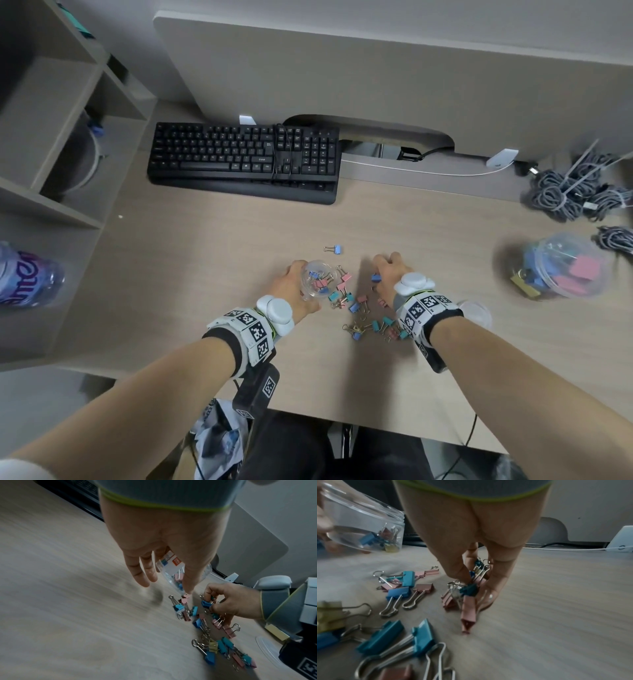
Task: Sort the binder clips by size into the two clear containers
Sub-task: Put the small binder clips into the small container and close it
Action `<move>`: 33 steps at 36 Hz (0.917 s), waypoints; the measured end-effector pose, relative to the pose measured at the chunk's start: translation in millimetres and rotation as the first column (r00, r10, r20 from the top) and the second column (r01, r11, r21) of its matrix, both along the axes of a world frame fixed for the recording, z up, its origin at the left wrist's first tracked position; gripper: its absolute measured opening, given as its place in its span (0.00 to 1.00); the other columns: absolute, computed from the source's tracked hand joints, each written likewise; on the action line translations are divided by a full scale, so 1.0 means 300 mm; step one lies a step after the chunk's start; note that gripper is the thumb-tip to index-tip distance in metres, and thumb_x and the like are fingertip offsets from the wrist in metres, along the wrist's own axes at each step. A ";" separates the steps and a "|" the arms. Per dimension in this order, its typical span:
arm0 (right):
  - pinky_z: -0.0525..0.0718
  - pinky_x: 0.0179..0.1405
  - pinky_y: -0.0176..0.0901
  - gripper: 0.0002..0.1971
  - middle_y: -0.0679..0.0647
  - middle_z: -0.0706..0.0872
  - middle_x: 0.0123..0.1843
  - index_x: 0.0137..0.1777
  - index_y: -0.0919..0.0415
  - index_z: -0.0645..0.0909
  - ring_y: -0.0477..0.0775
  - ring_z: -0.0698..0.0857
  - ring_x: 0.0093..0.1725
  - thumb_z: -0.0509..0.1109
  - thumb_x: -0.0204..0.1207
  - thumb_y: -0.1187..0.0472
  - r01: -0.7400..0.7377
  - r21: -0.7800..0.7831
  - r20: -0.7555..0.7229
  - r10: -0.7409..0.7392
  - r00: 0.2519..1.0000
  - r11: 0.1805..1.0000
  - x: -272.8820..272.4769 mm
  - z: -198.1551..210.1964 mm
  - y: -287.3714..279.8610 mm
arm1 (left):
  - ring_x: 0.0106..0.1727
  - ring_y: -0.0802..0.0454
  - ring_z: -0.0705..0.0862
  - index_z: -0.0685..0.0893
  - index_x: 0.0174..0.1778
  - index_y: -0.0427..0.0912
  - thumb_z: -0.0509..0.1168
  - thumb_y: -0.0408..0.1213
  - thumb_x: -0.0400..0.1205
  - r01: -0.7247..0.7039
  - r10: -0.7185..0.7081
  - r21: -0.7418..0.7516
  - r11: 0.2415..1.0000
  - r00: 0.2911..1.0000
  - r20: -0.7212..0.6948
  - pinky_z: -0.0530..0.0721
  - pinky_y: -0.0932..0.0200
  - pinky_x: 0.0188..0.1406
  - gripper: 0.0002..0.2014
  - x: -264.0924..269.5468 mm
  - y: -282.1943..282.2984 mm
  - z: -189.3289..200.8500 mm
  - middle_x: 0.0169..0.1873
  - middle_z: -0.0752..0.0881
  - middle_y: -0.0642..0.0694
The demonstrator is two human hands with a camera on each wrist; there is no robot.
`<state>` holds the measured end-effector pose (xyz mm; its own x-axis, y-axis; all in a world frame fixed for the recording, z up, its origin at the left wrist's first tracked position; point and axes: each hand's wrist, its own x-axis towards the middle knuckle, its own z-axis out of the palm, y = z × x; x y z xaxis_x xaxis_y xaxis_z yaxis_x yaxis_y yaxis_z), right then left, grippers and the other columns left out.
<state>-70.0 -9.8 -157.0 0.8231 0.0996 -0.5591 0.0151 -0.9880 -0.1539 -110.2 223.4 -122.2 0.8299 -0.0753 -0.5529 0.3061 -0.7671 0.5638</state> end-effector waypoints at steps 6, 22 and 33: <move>0.62 0.25 0.41 0.08 0.58 0.78 0.39 0.48 0.62 0.74 0.56 0.72 0.32 0.63 0.71 0.71 0.209 0.188 0.120 -0.233 0.965 0.960 0.002 -0.058 -0.043 | 0.50 0.46 0.84 0.68 0.73 0.48 0.78 0.41 0.69 0.011 -0.011 -0.002 1.000 1.000 0.003 0.81 0.60 0.44 0.38 0.008 -0.009 0.003 0.59 0.83 0.48; 0.74 0.38 0.47 0.28 0.61 0.75 0.63 0.66 0.65 0.68 0.65 0.84 0.48 0.73 0.75 0.49 0.086 0.024 0.037 -0.087 0.996 0.996 -0.030 0.023 -0.049 | 0.50 0.46 0.86 0.68 0.73 0.47 0.78 0.41 0.70 0.030 -0.030 -0.007 1.000 0.999 0.009 0.84 0.57 0.43 0.37 0.003 -0.033 0.010 0.58 0.83 0.47; 0.87 0.49 0.55 0.26 0.57 0.65 0.68 0.72 0.45 0.66 0.62 0.83 0.53 0.65 0.76 0.64 -0.126 0.000 -0.041 0.126 0.991 0.992 -0.021 0.019 0.019 | 0.47 0.45 0.86 0.68 0.73 0.47 0.78 0.39 0.70 -0.030 0.030 -0.022 0.999 1.000 0.000 0.86 0.53 0.46 0.37 -0.023 -0.018 0.012 0.56 0.84 0.47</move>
<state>-76.4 -4.2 -151.4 0.7808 0.1995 -0.5920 0.1329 -0.9790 -0.1547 -117.1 218.0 -118.7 0.8320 -0.0628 -0.5512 0.3284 -0.7450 0.5806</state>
